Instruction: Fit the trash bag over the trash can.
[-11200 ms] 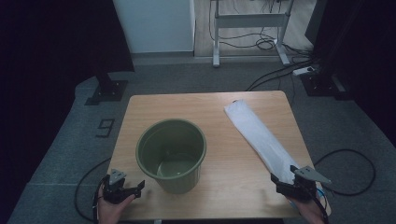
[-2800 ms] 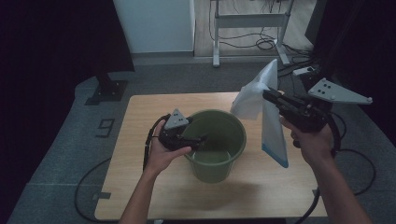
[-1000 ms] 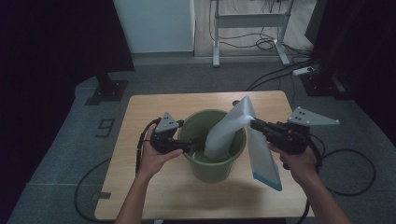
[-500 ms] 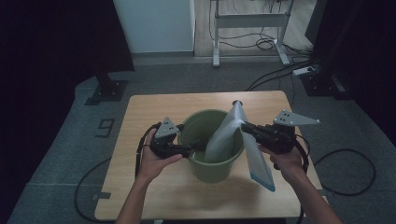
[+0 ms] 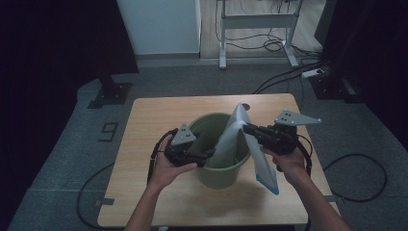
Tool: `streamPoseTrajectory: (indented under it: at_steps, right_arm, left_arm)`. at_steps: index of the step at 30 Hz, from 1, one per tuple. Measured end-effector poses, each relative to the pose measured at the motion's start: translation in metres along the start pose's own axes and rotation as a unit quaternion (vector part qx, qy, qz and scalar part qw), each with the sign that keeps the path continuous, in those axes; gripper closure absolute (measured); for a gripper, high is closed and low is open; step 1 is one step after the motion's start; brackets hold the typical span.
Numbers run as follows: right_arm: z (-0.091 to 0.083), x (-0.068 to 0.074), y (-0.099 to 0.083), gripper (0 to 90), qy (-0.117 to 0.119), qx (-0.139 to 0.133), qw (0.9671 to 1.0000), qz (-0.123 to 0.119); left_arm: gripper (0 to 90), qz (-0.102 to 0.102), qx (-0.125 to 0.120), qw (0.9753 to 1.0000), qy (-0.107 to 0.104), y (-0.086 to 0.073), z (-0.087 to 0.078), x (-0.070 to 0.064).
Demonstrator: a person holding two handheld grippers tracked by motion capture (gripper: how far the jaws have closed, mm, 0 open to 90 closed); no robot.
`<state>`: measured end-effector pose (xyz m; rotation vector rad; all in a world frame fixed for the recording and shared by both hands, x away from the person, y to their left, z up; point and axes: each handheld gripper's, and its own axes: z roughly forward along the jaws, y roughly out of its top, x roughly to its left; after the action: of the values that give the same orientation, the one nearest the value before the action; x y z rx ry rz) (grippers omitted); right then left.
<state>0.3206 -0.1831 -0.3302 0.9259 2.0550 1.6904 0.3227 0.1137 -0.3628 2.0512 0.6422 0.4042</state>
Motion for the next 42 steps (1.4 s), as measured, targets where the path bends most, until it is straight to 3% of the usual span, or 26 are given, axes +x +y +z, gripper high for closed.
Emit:
streamPoseTrajectory:
  at_steps: [4,16,24,33,40,42]
  right_arm:
    - [0.004,0.002,0.002,89.1,0.005,0.001,1.0000,-0.001]
    - [0.007,0.007,0.003,89.0,0.022,-0.001,0.9998,0.002]
    - [0.007,0.007,0.003,89.0,0.028,-0.002,0.9996,0.004]
    - [0.009,0.009,0.002,88.9,0.036,0.001,0.9994,0.001]
    - [0.009,0.009,0.002,87.3,0.041,0.001,0.9991,-0.002]
    - [0.009,0.010,0.001,79.8,0.042,-0.001,0.9991,-0.003]
  left_arm:
    - [24.6,0.004,0.001,1.0000,-0.003,0.005,0.007,-0.003]
    - [42.9,0.007,0.000,1.0000,0.005,0.013,0.023,-0.005]
    - [63.1,0.001,-0.010,1.0000,-0.001,0.014,0.028,-0.003]
    - [89.9,0.004,-0.011,0.9994,-0.032,0.014,0.028,-0.001]
    - [90.0,-0.002,-0.012,0.9995,-0.028,0.013,0.024,0.001]
    - [90.0,-0.005,-0.013,0.9996,-0.023,0.013,0.022,0.002]
